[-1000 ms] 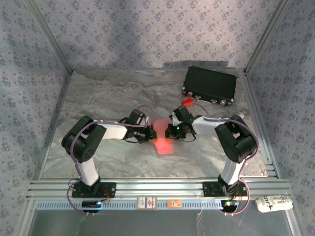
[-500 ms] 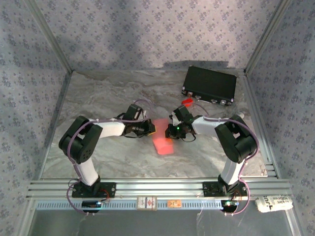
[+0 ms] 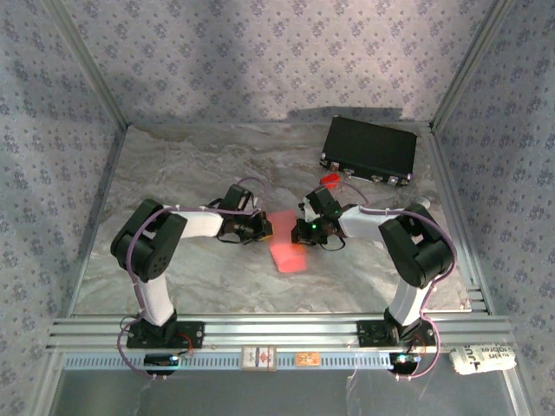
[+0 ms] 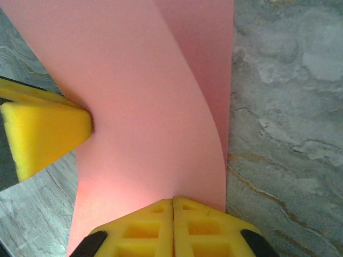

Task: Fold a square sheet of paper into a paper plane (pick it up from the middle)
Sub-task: First fold the square sheet of paper in half at the center of the table.

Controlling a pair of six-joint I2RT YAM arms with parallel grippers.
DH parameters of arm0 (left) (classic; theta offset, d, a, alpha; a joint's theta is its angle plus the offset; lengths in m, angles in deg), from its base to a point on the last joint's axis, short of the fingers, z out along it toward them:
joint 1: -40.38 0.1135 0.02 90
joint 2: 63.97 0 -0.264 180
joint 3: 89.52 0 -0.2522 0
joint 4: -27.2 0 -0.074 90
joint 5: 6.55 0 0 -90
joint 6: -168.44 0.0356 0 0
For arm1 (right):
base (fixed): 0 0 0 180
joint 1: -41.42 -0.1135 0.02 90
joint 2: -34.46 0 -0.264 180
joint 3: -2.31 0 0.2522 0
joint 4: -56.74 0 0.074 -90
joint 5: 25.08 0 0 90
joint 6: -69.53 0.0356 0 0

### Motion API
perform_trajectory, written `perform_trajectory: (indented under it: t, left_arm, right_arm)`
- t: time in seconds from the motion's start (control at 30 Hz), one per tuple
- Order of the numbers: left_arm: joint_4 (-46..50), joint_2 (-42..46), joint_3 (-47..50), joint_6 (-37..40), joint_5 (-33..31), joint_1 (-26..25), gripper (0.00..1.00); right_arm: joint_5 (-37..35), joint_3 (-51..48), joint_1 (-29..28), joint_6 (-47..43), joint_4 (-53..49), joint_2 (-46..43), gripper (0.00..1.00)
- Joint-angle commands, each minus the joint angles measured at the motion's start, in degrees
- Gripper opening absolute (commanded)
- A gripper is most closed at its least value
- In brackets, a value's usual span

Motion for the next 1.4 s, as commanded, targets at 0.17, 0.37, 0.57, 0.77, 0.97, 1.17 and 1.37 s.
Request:
perform_trajectory:
  t: [0.17,0.37,0.57,0.77,0.97,1.17,1.37]
  left_arm:
    - [3.94,0.35,-5.40,2.34,0.68,0.68,0.04]
    - [3.58,-3.55,-5.87,2.43,0.41,1.45,0.03]
    - [2.82,-5.76,-4.36,2.72,-0.78,2.39,0.03]
    - [3.91,-5.38,-6.17,2.57,0.12,2.85,0.02]
    - [6.97,-4.87,-10.93,3.79,1.17,3.08,0.02]
    - [7.33,-7.42,-12.75,4.26,1.97,3.46,0.01]
    - [7.38,-10.10,-11.47,4.14,0.77,3.84,0.01]
  right_arm:
    - [-5.44,-2.91,0.59,0.16,-7.13,1.60,0.08]
    - [-5.29,-3.40,0.52,0.77,-6.24,1.62,0.08]
    - [-5.28,-3.92,0.47,0.95,-6.01,1.43,0.08]
    - [-5.37,-4.10,0.47,0.91,-5.87,1.25,0.08]
    - [-5.54,-4.08,0.48,0.93,-5.88,1.34,0.08]
    - [-5.59,-4.43,0.50,1.03,-5.66,1.34,0.08]
    - [-5.55,-4.47,0.42,1.04,-5.61,1.34,0.08]
